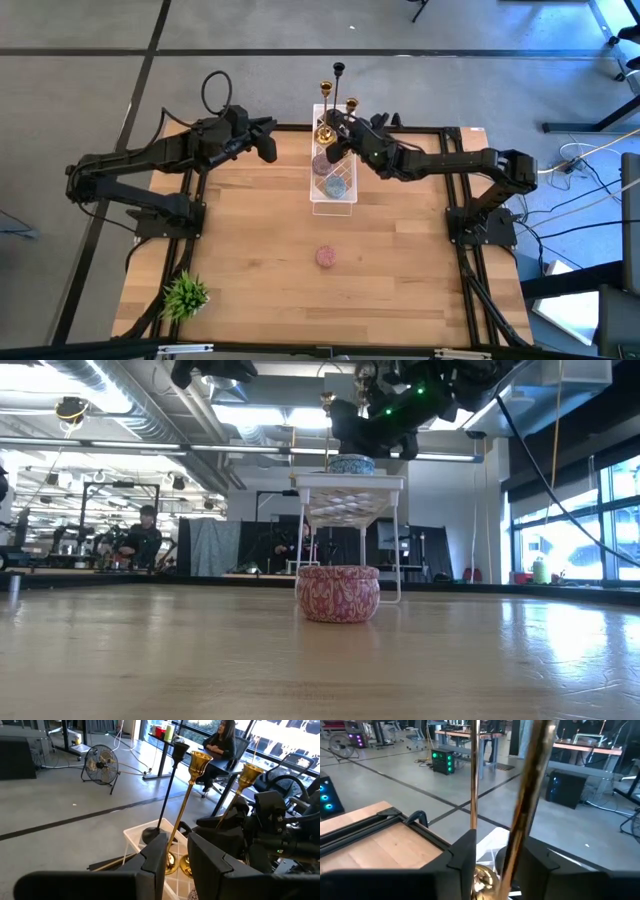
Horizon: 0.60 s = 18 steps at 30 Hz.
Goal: Pick & Place candle stick holders
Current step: Put the gold candle holder on the shelf, then put the pink scented candle on the shelf
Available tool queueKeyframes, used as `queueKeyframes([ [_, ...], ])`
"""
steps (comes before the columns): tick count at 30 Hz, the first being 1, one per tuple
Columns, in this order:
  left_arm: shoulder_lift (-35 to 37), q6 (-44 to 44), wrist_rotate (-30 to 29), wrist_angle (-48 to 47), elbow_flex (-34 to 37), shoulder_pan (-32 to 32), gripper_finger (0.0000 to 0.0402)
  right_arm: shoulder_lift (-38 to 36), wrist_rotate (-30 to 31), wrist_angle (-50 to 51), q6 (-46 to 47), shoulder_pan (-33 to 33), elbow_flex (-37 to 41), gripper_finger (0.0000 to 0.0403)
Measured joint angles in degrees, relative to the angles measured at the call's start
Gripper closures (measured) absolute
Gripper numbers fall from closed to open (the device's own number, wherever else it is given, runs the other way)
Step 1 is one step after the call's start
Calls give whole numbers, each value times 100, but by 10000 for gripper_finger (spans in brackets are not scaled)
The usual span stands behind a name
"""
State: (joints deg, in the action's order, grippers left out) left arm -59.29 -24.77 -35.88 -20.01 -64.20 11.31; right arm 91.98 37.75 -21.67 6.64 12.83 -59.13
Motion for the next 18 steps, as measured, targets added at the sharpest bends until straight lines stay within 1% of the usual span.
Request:
queueKeyframes([
  [9,0,-18,-2,4,0,0,327,-59,356,-18,-219,-219,0,249],
  [18,0,-105,-2,7,0,0,327,-428,767,69,-307,-392,-3,236],
])
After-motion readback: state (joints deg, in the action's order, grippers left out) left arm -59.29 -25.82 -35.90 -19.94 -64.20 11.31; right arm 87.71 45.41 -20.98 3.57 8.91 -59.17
